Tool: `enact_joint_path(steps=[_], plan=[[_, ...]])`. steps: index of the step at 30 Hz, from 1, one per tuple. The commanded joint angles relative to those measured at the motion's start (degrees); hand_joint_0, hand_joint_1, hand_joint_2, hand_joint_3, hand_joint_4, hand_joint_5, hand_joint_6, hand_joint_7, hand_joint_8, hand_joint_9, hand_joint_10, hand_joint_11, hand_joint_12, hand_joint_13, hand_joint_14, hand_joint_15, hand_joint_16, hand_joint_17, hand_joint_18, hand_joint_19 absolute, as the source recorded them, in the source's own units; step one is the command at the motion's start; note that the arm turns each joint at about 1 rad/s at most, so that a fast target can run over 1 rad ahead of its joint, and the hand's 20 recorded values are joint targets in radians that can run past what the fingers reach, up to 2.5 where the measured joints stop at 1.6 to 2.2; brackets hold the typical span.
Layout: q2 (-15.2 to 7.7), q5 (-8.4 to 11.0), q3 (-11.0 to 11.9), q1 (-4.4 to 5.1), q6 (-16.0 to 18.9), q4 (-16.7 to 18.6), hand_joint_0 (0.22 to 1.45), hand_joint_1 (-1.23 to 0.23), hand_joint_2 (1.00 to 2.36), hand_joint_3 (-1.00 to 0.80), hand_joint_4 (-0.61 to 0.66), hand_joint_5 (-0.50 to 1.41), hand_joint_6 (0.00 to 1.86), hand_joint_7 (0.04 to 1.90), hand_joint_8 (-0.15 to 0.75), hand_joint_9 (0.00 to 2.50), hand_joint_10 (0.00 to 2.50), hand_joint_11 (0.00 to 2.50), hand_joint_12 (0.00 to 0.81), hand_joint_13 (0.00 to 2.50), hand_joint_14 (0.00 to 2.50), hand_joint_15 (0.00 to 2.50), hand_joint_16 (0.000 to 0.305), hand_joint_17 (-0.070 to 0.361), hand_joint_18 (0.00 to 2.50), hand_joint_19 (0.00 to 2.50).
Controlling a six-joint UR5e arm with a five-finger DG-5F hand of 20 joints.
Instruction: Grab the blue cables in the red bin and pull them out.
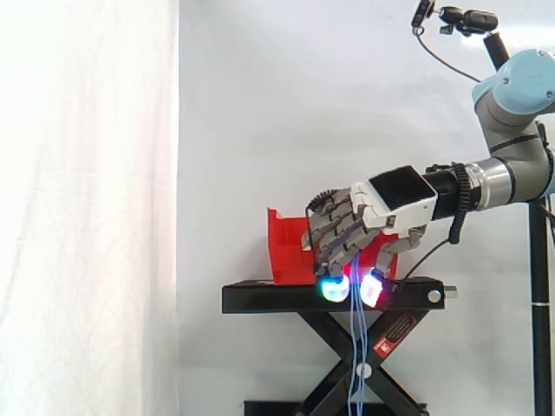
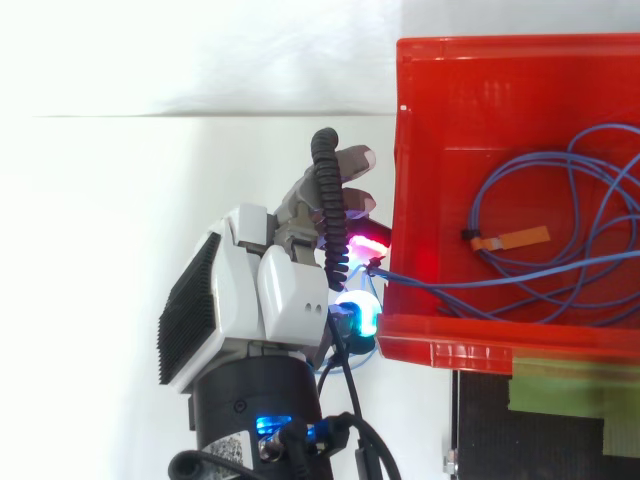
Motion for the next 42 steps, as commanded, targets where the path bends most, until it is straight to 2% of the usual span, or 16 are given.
enact_joint_path(steps=[1,5,10,16,19,27,42], plan=[[0.0,0.0,0.0,0.01,0.0,-0.2,0.78,-0.97,1.0,-1.0,0.24,0.77,0.01,0.7,0.273,0.92,0.02,0.63,0.368,0.66,0.02,0.4,0.052,0.116,0.57,0.47],[0.0,-0.18,0.0,0.01,0.1,-0.2,0.78,-0.96,1.0,-1.0,0.24,0.8,0.01,0.72,0.276,0.92,0.02,0.63,0.369,0.66,0.02,0.4,0.051,0.116,0.57,0.48],[0.0,-0.61,0.1,-0.08,0.1,-0.2,0.79,-0.97,1.0,-1.0,0.21,0.83,0.0,0.85,0.277,0.92,0.02,0.64,0.369,0.67,0.02,0.4,0.051,0.116,0.58,0.47],[0.0,-0.97,0.1,-0.17,0.1,-0.2,0.79,-0.97,1.0,-1.0,0.2,0.79,0.12,0.81,0.28,0.93,0.02,0.64,0.369,0.67,0.02,0.4,0.051,0.116,0.58,0.47],[-0.1,-0.97,0.0,-0.17,0.1,-0.1,0.79,-0.97,1.0,-1.0,0.21,0.8,0.0,0.82,0.275,0.92,0.02,0.65,0.369,0.67,0.02,0.39,0.052,0.116,0.58,0.47],[-0.1,-1.93,0.3,-0.17,0.0,0.0,0.79,-0.97,1.0,-1.0,0.22,0.8,0.0,0.79,0.278,0.92,0.02,0.63,0.37,0.67,0.02,0.4,0.052,0.116,0.58,0.47],[-0.1,-1.93,0.3,-0.17,-0.4,0.5,0.79,-0.97,1.0,-1.0,0.22,0.82,0.0,0.83,0.276,0.93,0.02,0.64,0.37,0.68,0.02,0.4,0.052,0.116,0.59,0.48]])
